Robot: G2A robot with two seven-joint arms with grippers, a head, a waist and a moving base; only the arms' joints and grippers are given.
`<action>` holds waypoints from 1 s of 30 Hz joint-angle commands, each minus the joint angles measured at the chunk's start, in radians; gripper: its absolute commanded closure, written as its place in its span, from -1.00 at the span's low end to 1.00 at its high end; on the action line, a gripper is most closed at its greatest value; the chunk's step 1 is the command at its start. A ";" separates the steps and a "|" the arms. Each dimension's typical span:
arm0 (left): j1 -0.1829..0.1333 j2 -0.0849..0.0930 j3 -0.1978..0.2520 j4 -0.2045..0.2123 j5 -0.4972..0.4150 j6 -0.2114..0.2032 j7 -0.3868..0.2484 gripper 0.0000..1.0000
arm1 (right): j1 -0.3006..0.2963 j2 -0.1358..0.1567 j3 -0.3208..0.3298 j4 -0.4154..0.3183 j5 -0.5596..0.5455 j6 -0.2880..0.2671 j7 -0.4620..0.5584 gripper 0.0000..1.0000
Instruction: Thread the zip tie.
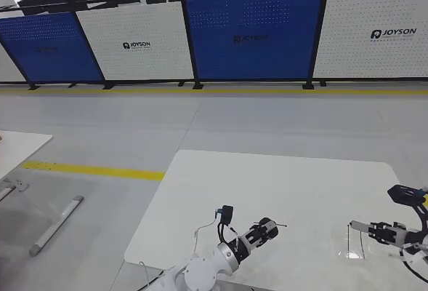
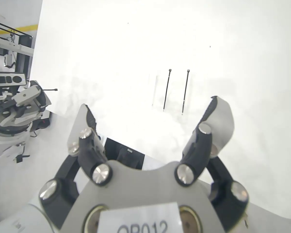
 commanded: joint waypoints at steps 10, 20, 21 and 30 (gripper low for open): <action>0.000 0.000 0.000 0.000 0.000 0.000 0.000 1.00 | -0.014 0.003 -0.016 0.073 0.090 -0.149 -0.052 -1.00; 0.000 0.000 0.000 0.000 0.000 0.000 0.000 1.00 | 0.088 0.005 -0.174 0.182 -0.019 -0.177 0.007 -1.00; 0.000 0.000 0.000 0.000 0.000 0.000 0.000 1.00 | 0.088 0.005 -0.174 0.182 -0.019 -0.177 0.007 -1.00; 0.000 0.000 0.000 0.000 0.000 0.000 0.000 1.00 | 0.083 0.004 -0.176 0.190 -0.013 -0.168 -0.010 -1.00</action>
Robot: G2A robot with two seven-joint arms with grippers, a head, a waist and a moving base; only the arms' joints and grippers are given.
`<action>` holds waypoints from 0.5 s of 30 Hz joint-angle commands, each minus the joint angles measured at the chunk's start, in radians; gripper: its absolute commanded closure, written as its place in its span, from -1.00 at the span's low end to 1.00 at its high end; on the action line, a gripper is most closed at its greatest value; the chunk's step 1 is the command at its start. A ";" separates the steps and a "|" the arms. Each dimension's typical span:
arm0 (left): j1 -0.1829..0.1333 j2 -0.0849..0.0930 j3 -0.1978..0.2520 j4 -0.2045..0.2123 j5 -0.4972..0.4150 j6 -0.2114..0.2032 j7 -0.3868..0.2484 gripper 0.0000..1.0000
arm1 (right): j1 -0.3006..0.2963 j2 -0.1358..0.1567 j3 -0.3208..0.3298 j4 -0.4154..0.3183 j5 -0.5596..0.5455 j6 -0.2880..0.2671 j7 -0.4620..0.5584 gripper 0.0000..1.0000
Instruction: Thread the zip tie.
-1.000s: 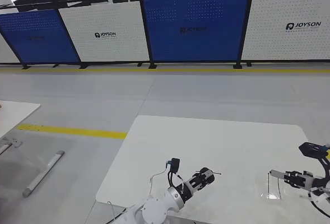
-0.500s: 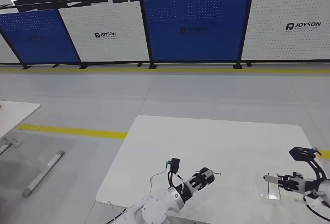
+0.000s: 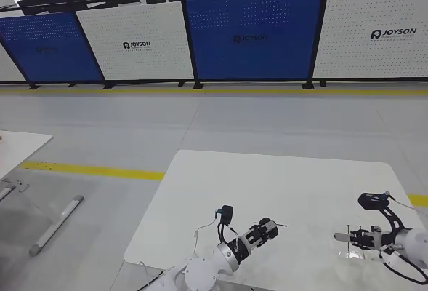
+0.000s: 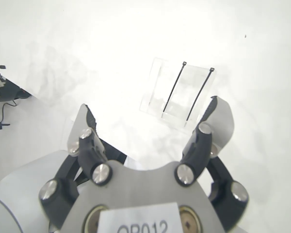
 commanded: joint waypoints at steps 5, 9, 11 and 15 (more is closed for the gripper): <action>0.000 0.000 0.000 0.000 0.000 0.000 0.000 1.00 | 0.012 0.001 -0.005 0.007 0.050 -0.023 -0.033 -1.00; 0.000 0.000 0.000 0.000 0.000 0.000 0.000 1.00 | 0.026 0.005 -0.017 0.005 0.029 -0.001 -0.012 -1.00; 0.000 0.000 0.000 0.000 0.000 0.000 0.000 1.00 | 0.038 0.005 -0.035 0.016 0.014 0.013 0.002 -1.00; 0.000 0.000 0.000 0.000 0.000 0.000 0.000 1.00 | 0.068 0.005 -0.067 0.053 -0.005 0.030 0.018 0.18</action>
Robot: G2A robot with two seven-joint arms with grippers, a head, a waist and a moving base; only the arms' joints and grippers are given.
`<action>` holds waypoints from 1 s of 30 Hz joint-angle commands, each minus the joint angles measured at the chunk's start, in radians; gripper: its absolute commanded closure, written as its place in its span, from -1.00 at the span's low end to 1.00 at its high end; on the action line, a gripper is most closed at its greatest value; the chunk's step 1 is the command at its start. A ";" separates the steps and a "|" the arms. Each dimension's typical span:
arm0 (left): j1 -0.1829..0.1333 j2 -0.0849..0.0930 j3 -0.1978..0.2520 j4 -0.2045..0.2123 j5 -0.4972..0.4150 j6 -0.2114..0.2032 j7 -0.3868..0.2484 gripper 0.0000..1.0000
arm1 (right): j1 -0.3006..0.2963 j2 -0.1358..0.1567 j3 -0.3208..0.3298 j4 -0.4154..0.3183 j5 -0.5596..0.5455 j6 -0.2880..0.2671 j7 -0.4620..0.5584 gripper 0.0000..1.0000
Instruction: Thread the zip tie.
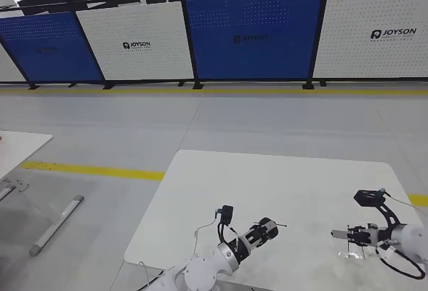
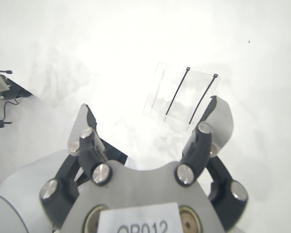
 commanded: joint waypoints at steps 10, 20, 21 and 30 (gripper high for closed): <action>0.000 0.000 0.000 0.000 0.000 0.000 0.000 1.00 | 0.035 0.003 -0.048 0.056 -0.044 0.056 0.014 0.26; 0.000 0.000 0.000 0.000 0.000 0.000 0.000 1.00 | 0.049 0.007 -0.085 0.092 -0.063 0.085 0.015 0.34; 0.000 0.000 0.000 0.000 0.000 0.000 0.000 1.00 | 0.052 0.008 -0.088 0.094 -0.063 0.089 0.015 0.34; 0.000 0.000 0.000 0.000 0.000 0.000 0.000 1.00 | 0.076 0.014 -0.129 0.121 -0.073 0.123 0.015 0.36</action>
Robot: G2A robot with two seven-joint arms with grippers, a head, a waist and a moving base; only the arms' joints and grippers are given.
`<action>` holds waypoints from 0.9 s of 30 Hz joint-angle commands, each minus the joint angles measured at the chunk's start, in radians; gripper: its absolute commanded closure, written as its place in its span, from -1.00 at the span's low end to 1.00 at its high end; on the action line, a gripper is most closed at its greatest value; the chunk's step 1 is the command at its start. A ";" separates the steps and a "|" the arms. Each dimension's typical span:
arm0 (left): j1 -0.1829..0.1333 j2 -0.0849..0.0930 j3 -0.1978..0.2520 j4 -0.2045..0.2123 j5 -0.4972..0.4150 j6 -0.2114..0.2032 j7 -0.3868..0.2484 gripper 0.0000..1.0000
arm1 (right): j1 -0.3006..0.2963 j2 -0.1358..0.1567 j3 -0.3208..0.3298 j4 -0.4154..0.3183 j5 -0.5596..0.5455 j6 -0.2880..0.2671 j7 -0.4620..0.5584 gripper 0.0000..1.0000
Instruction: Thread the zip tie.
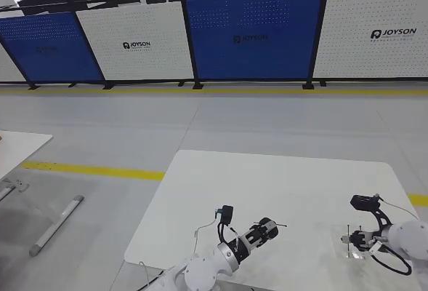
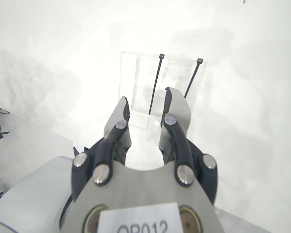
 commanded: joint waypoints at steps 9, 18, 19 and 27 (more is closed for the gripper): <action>0.000 0.000 0.000 0.000 0.000 0.000 0.000 1.00 | 0.047 0.001 -0.063 0.049 0.005 0.030 0.000 0.46; 0.000 0.000 0.000 0.000 0.000 0.000 0.000 1.00 | 0.093 0.000 -0.116 0.104 0.010 0.056 0.000 0.52; 0.000 0.000 0.000 0.000 0.000 0.000 0.000 1.00 | 0.098 0.000 -0.121 0.112 0.013 0.059 0.000 0.52; 0.000 0.000 0.000 0.000 0.000 0.000 0.000 1.00 | 0.131 0.000 -0.153 0.145 0.012 0.081 0.000 0.56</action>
